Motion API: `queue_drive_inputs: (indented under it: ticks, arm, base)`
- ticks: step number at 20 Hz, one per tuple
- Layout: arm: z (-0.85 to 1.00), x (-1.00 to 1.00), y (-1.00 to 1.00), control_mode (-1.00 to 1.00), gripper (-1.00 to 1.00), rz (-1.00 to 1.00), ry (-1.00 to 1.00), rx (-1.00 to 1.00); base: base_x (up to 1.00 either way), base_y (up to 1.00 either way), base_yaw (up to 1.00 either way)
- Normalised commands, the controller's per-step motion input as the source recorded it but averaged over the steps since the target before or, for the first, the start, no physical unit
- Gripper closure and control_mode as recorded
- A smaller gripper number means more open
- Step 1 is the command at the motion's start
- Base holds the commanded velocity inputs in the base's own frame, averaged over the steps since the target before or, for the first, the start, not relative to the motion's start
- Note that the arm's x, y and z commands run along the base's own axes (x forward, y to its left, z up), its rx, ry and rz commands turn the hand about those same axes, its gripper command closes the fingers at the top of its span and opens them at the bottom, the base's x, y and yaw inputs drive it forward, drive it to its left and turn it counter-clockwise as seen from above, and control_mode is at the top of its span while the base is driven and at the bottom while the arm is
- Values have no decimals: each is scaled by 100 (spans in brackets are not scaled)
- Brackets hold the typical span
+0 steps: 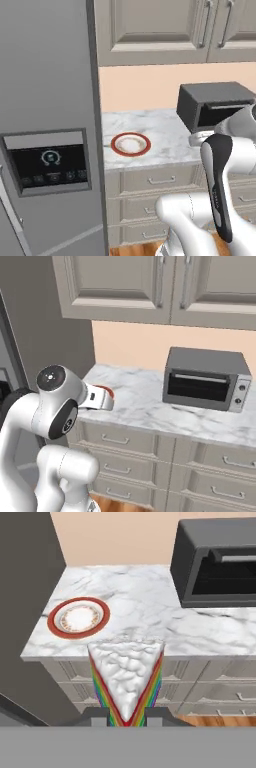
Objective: Take the baked cake out of the oven and place it on the plate for cooling. Then close the oven door.
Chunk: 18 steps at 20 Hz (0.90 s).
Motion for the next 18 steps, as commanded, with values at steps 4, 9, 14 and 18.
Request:
queue_drive_inputs:
  ticks: [4,9,14,18]
  arm:
    - [0,0,0,100,100,0,0,0]
    - [0,0,0,100,100,0,0,0]
    - [0,0,0,100,100,0,0,0]
    - [0,0,0,100,100,0,0,0]
  base:
    - [29,-27,42]
    - [18,0,42]
    - [38,-13,32]
    - [42,-15,27]
